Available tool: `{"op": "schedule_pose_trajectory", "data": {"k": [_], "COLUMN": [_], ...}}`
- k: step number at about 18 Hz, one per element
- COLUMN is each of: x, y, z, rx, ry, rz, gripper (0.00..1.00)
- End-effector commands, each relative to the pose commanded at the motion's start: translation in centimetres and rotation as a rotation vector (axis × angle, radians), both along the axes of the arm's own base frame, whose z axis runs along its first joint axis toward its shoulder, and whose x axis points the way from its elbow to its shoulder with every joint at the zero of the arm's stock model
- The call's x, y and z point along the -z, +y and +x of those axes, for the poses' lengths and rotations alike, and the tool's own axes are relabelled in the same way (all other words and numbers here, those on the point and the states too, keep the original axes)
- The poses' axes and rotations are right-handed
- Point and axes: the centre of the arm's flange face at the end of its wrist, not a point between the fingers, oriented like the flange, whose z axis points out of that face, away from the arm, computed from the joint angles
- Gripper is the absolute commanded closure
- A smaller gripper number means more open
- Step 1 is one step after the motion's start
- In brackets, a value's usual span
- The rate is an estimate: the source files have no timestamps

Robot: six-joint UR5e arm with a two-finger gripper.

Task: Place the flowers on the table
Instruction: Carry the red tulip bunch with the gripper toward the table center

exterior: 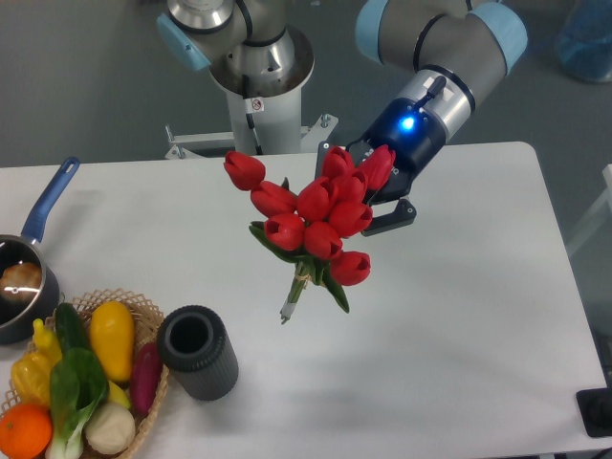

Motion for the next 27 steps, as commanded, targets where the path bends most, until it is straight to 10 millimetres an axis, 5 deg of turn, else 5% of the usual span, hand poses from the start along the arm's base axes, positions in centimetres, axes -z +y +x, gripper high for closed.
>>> {"op": "schedule_pose_trajectory", "data": {"k": [12,27], "x": [-0.5,0.4], "y": [-1.8,-3.5], "z": [-0.8,-1.5], "rx": [-0.046,-0.165], "ry": [0.027,0.172], "rz": [-0.03,-0.315], "gripper": [0.79,0.8]}}
